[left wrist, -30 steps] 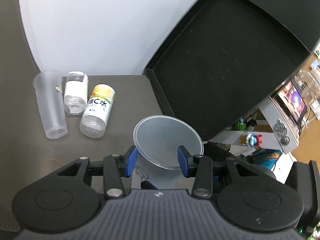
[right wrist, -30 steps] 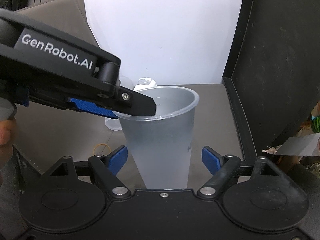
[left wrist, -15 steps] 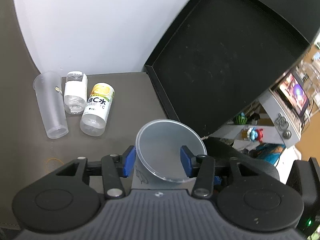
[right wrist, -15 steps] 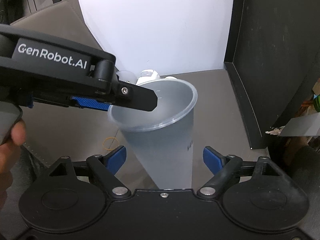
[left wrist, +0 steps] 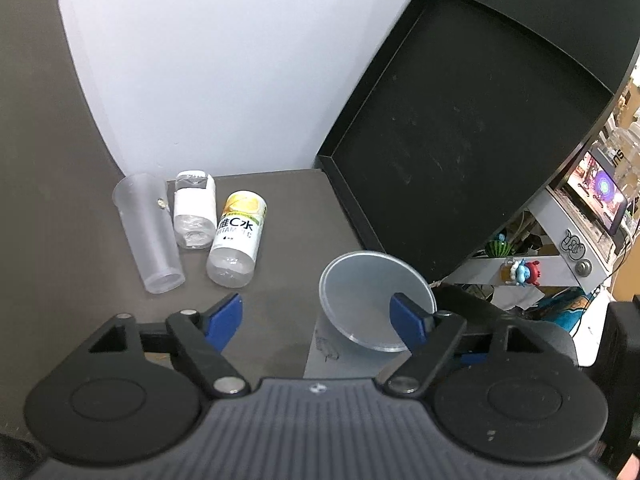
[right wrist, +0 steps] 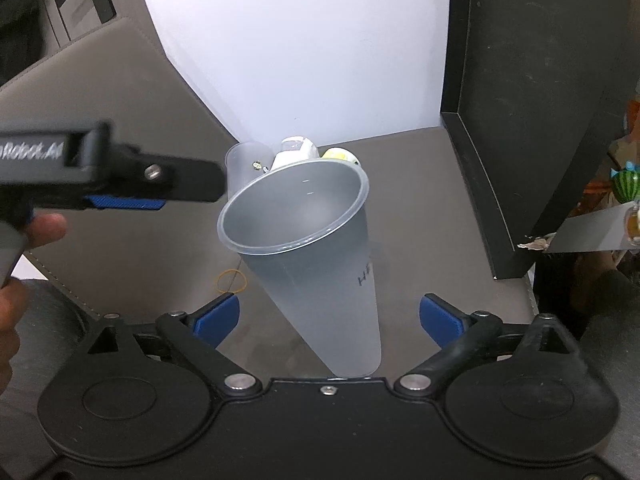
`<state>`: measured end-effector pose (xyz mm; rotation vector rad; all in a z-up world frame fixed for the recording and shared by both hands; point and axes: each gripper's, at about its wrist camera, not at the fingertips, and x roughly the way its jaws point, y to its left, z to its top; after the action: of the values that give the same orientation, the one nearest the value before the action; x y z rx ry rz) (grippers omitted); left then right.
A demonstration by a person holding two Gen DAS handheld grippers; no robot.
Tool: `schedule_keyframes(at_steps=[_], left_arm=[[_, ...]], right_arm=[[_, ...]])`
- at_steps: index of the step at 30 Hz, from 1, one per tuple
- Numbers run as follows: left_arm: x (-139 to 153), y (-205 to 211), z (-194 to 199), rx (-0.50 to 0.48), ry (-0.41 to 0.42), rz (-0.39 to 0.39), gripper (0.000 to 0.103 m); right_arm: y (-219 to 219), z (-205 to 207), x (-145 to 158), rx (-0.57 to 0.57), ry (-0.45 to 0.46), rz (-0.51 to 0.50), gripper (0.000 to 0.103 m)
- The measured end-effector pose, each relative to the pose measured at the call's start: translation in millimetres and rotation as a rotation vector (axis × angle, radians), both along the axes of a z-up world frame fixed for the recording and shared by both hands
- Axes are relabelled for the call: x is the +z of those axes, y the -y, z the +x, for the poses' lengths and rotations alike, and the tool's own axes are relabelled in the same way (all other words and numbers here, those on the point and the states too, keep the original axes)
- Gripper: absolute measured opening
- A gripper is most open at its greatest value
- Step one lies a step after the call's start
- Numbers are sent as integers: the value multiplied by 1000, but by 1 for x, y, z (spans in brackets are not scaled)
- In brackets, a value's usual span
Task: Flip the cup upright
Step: 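Set the cup base-down on the table and open the right gripper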
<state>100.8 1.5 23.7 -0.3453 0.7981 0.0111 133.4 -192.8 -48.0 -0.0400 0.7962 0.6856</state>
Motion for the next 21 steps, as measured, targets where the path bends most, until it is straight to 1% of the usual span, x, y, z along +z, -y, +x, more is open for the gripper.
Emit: schedule_keyframes(at_steps=[2, 3, 4, 5, 9, 11, 14, 21], left_arm=[[0, -1, -5, 3, -3, 7, 83], [0, -1, -8, 5, -2, 8, 85], [0, -2, -11, 7, -1, 7, 91], [0, -2, -14, 9, 1, 3, 92], [-1, -3, -26, 22, 8, 13, 95], [-2, -3, -32, 25, 10, 18, 98], [-4, -2, -41, 29, 9, 19, 101], [-5, -7, -60, 58, 28, -4, 101]], right_arm=[[0, 2, 0, 0, -4, -1, 101], [0, 2, 0, -1, -5, -2, 101], [-1, 1, 1, -1, -6, -1, 103], [-1, -2, 2, -4, -5, 0, 103], [-1, -5, 0, 5, -4, -8, 103], [1, -7, 1, 8, 2, -10, 103], [3, -9, 0, 4, 0, -6, 103], [6, -13, 0, -4, 6, 0, 103]])
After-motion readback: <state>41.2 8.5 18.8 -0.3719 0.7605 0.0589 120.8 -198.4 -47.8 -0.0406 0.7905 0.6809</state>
